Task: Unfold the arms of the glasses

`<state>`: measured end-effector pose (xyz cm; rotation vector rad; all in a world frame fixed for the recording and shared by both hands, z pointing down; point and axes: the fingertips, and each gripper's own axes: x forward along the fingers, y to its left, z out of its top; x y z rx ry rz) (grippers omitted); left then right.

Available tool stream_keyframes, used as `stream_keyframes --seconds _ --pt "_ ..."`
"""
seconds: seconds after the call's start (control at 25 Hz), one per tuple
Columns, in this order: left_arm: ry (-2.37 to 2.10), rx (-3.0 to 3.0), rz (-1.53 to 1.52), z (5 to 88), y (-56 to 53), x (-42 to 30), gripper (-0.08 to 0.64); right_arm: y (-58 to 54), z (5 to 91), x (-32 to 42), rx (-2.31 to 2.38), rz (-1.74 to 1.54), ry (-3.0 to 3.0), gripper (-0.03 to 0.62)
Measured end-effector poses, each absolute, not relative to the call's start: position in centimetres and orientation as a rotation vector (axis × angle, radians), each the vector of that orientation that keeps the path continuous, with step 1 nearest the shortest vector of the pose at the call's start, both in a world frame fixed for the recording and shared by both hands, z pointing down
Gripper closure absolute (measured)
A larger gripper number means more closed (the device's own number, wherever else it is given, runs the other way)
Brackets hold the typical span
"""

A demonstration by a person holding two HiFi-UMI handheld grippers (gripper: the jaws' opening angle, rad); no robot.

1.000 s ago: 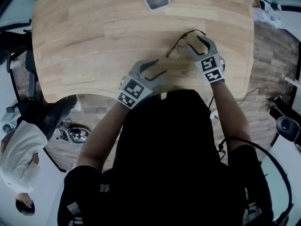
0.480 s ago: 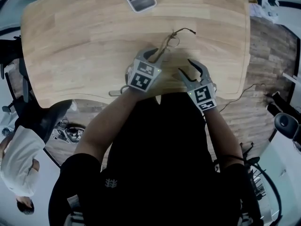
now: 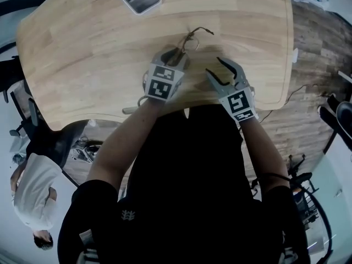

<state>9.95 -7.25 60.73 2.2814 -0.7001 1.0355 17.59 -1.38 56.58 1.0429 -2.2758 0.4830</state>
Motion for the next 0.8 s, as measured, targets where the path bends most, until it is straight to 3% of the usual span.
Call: stream_keyframes --seconds 0.16,0.28,0.8 --pt "-0.697 2.292 1.029 61.1 -7.5 10.4 0.446 -2.2 55.6 18.6 1.105 0.457 -2.290 0.393" --pt "-0.696 2.315 1.022 60.8 -7.5 10.5 0.525 -2.5 55.6 18.4 1.086 0.462 -2.287 0.393" --pt "-0.547 2.544 0.935 57.4 -4.9 8.6 0.525 -6.7 53.3 14.1 1.135 0.900 -2.569 0.393"
